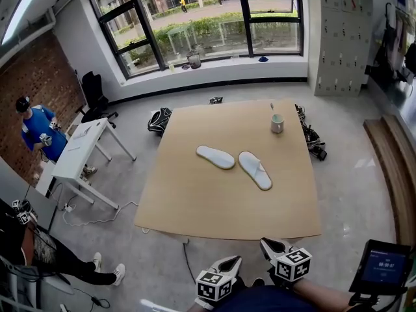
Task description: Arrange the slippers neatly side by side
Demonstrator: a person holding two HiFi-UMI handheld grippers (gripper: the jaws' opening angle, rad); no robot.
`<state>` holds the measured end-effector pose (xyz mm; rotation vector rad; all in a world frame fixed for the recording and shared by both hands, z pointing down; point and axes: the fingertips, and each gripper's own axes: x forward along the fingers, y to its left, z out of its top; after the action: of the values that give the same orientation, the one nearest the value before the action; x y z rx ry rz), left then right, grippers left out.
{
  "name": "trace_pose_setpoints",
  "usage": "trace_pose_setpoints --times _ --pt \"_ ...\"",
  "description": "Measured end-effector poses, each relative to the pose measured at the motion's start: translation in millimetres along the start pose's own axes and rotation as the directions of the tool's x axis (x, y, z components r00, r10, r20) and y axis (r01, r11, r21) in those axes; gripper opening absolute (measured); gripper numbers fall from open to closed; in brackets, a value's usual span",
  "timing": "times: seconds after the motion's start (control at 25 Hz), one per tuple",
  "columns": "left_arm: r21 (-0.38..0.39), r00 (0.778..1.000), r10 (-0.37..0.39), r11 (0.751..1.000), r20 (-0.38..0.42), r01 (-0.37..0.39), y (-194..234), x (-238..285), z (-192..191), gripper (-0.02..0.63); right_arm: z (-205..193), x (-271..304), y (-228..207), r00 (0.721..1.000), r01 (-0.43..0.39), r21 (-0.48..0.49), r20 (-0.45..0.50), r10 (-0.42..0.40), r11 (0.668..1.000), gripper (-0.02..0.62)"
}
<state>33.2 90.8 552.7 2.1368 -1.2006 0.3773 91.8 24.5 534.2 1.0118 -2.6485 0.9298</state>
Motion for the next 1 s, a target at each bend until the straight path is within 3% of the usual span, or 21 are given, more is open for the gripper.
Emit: trace_pose_setpoints --times 0.44,1.0 --pt "0.062 0.995 -0.093 0.994 -0.033 0.094 38.6 45.2 48.8 0.005 42.6 40.6 -42.2 0.992 0.111 0.033 0.059 -0.113 0.993 0.011" --pt "0.067 0.982 -0.179 0.981 -0.06 0.183 125.3 73.1 118.0 0.005 96.3 130.4 -52.7 0.979 0.189 0.044 0.07 -0.192 0.981 0.011"
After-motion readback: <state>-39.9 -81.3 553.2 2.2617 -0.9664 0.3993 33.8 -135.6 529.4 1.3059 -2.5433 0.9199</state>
